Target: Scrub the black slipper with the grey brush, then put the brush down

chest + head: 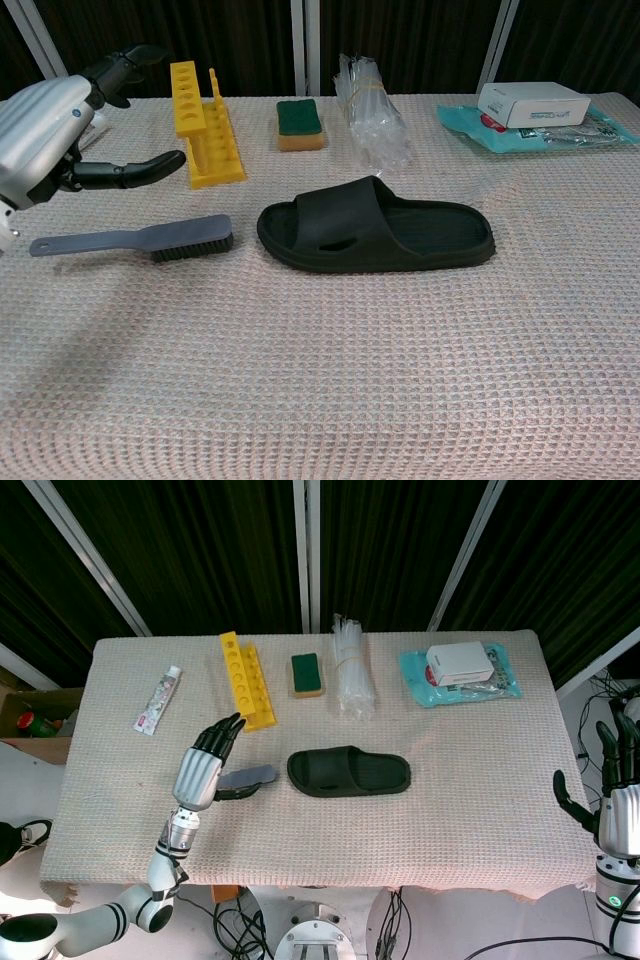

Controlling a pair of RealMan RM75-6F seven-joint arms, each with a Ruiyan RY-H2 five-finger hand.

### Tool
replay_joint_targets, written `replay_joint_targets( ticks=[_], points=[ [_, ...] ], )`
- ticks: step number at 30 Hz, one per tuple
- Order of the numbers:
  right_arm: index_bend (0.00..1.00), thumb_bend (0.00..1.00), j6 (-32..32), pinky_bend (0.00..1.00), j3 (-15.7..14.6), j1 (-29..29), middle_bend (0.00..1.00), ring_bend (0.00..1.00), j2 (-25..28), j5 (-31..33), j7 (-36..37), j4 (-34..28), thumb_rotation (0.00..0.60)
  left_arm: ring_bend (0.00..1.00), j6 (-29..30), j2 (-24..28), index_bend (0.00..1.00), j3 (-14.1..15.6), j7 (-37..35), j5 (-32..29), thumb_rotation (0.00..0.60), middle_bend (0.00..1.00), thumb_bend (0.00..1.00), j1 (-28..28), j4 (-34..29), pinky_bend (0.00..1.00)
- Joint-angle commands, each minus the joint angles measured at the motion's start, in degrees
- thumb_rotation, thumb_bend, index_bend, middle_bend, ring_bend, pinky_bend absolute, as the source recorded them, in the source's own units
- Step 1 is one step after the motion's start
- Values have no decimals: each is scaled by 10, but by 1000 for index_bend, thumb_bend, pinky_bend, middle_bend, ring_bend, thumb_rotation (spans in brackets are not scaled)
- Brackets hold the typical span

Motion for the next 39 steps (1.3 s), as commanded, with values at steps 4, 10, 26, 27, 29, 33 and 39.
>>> replay_joint_targets(
  ticks=[4, 10, 26, 27, 29, 33, 39],
  points=[
    [0, 359, -2, 0, -1, 0, 0, 0, -1, 0, 3, 3, 600, 117, -6, 2, 0, -1, 4, -5, 157, 50, 115, 1, -3, 235],
    [0, 359, -2, 0, -1, -1, 0, 0, -1, 1, 3, 3, 600, 188, -56, 26, 54, 11, 28, -23, 243, 141, 121, 0, -41, 309],
    [0, 359, -7, 0, -3, -1, 0, 0, -6, 3, 4, 9, 600, 285, -210, 89, 343, 16, 210, -139, 200, 358, 207, -11, -150, 386],
    [0, 359, -7, 0, -3, -1, 0, 0, -7, 3, 3, 10, 600, 288, -210, 88, 346, 15, 208, -141, 197, 362, 209, -11, -151, 388],
    [0, 358, -8, 0, -4, -1, 0, 0, -7, 2, 3, 10, 600, 295, -209, 85, 354, 13, 202, -144, 208, 372, 211, -10, -149, 397],
    [0, 358, -6, 0, -6, -2, 0, 0, -7, 0, 11, 6, 600, 301, -205, 81, 366, 15, 204, -140, 234, 385, 217, -11, -134, 405],
    [0, 359, -7, 0, -5, -3, 0, 0, -3, 0, 10, 2, 600, 306, -190, 67, 375, 18, 197, -126, 303, 395, 229, -9, -106, 408]
  ],
)
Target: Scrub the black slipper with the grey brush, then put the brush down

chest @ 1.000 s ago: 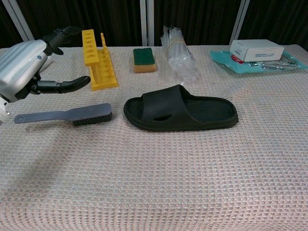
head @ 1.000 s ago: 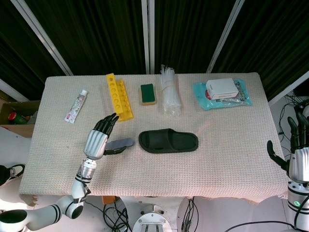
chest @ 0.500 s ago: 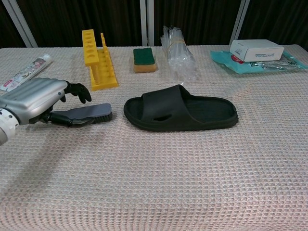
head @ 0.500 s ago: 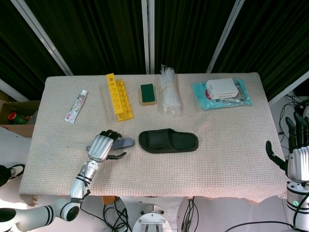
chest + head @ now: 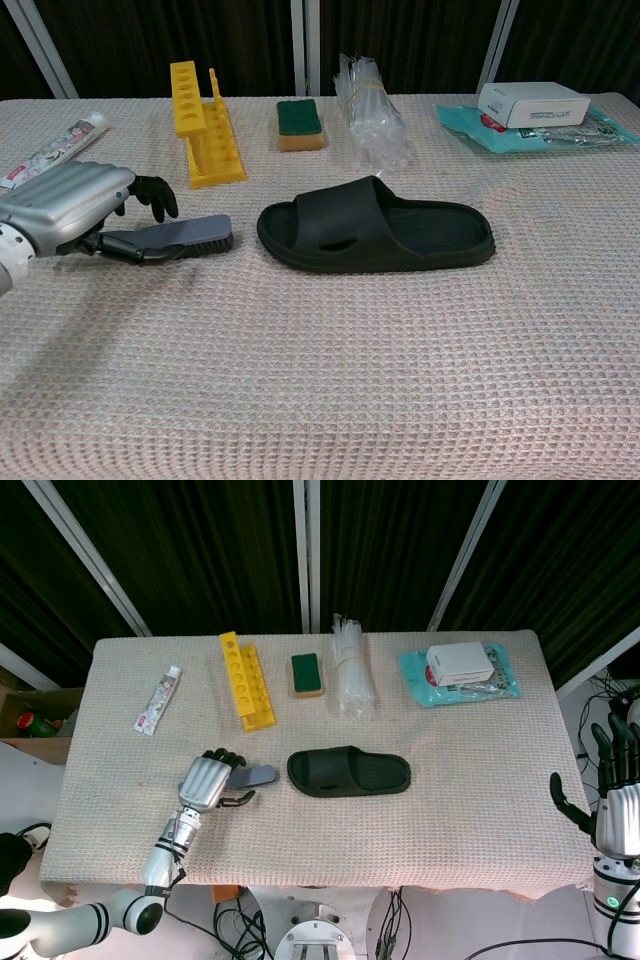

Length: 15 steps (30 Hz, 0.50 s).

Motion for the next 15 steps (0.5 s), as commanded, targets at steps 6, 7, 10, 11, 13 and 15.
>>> replay_joint_targets(
  ticks=[6, 7, 10, 11, 13, 15],
  points=[
    [0, 359, -3, 0, -1, 0, 0, 0, -1, 1, 1, 1, 600, 322, -1, -6, 391, 2, -22, 7, 344, 411, 244, -1, 15, 419],
    [0, 359, -3, 0, -1, 0, 0, 0, -1, 1, 0, 1, 600, 322, -3, -6, 392, 2, -24, 7, 359, 412, 251, -2, 15, 420],
    [0, 361, -4, 0, -1, 0, 0, 0, -3, 2, -2, 2, 600, 326, -7, -4, 397, 1, -29, 7, 396, 416, 272, -3, 15, 420],
    [0, 362, -5, 0, -1, 0, 0, 0, -3, 2, -4, 2, 600, 326, -8, -4, 398, 1, -32, 7, 395, 417, 274, -3, 14, 420],
    [0, 365, -6, 0, -1, -1, 0, 0, -3, 3, -6, 3, 600, 326, -9, -2, 399, 1, -37, 8, 396, 417, 277, -4, 12, 420],
    [0, 364, -5, 0, -2, -1, 0, 0, -4, 3, -6, 4, 600, 326, -10, -1, 399, 1, -40, 8, 397, 417, 278, -5, 10, 419]
  ],
)
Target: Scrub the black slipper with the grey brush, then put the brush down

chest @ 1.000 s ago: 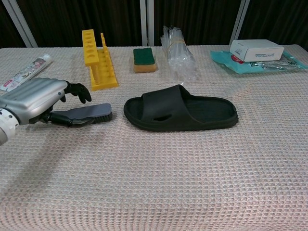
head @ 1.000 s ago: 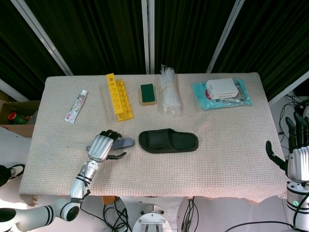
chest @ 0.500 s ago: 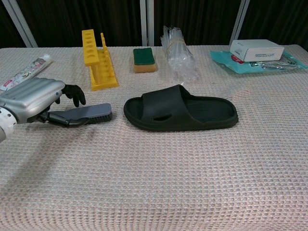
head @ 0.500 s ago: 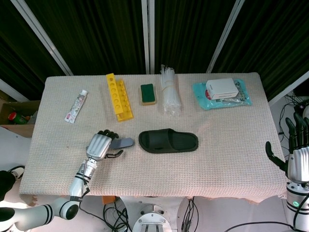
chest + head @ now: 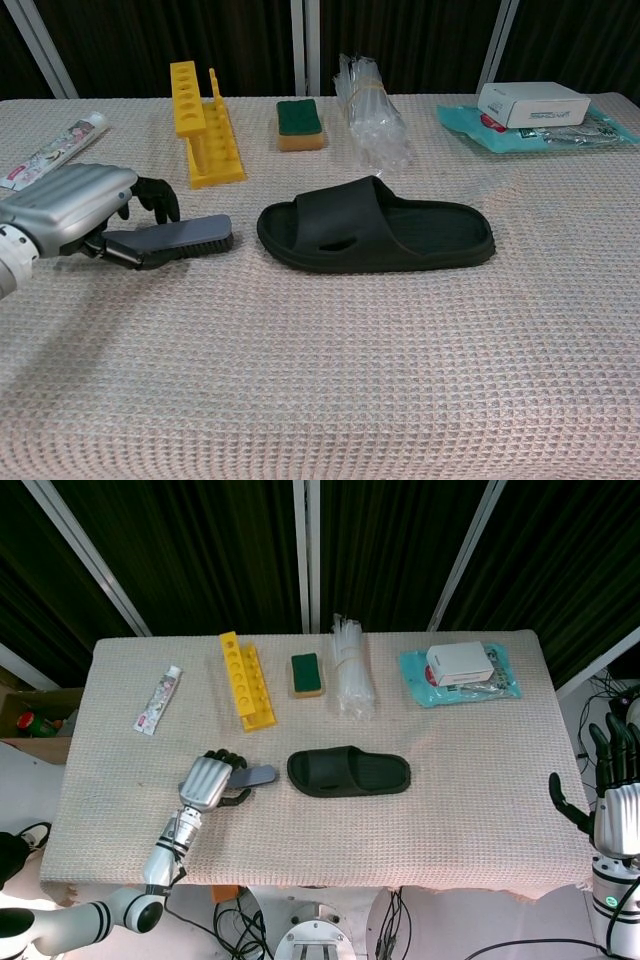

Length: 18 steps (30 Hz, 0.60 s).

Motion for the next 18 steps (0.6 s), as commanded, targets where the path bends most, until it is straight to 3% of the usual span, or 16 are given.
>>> replay_joint_targets(
  ticks=[1, 18],
  points=[
    [0, 364, 1, 0, 0, -1, 0, 0, 0, 0, 1, 0, 600, 327, -2, 2, 399, 0, -3, 0, 397, 417, 278, -1, -2, 420],
    [0, 364, 3, 0, -1, -3, 0, 0, -4, 0, -5, 5, 600, 347, -9, 4, 428, -1, -17, -1, 408, 441, 309, -4, 0, 435]
  ],
)
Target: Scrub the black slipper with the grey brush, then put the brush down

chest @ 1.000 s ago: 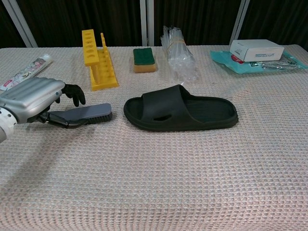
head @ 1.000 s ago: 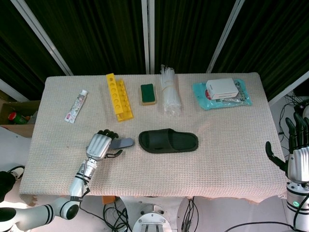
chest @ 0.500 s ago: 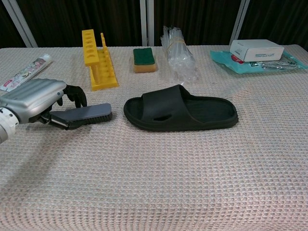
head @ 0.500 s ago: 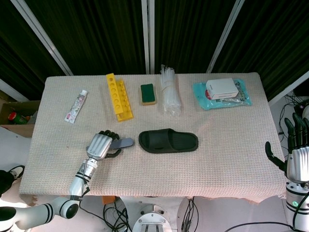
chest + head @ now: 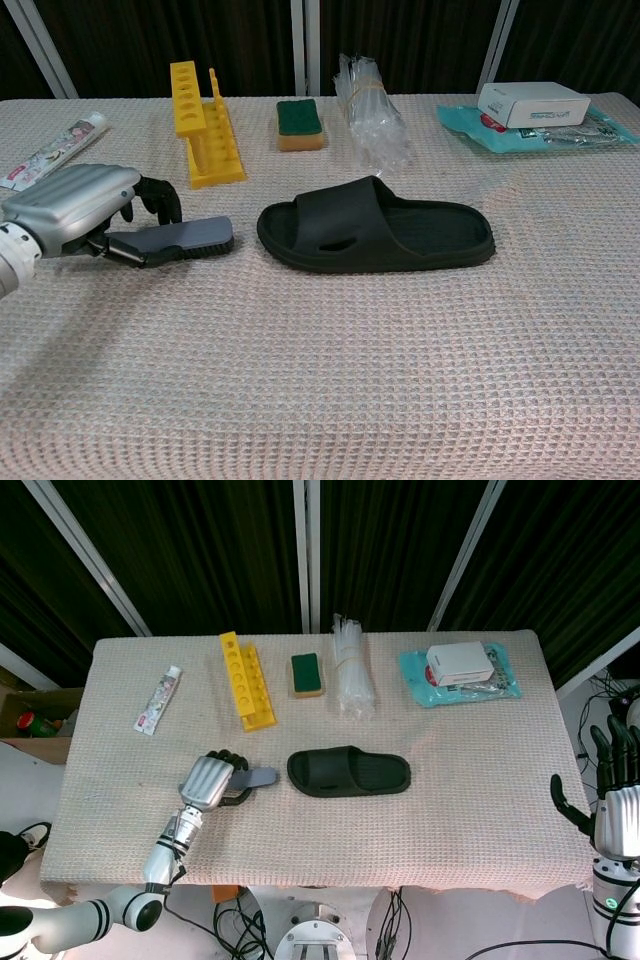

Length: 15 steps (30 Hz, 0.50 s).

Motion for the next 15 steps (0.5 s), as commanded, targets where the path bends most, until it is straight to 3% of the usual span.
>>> replay_joint_targets(
  ticks=[1, 10, 15],
  points=[
    [0, 364, 0, 0, 0, 0, 0, 0, 0, 0, -1, 0, 600, 348, -1, 0, 430, -1, 2, -3, 415, 442, 311, 0, 1, 436],
    [0, 364, -2, 0, 0, 0, 0, 0, 1, 0, -4, -2, 600, 353, -2, -1, 435, -1, -4, -3, 451, 447, 321, 0, 5, 439],
    [0, 364, -2, 0, 0, 0, 0, 0, 1, 0, -4, -2, 600, 391, 2, -4, 474, -3, -18, 0, 504, 486, 342, -1, 10, 483]
  ],
)
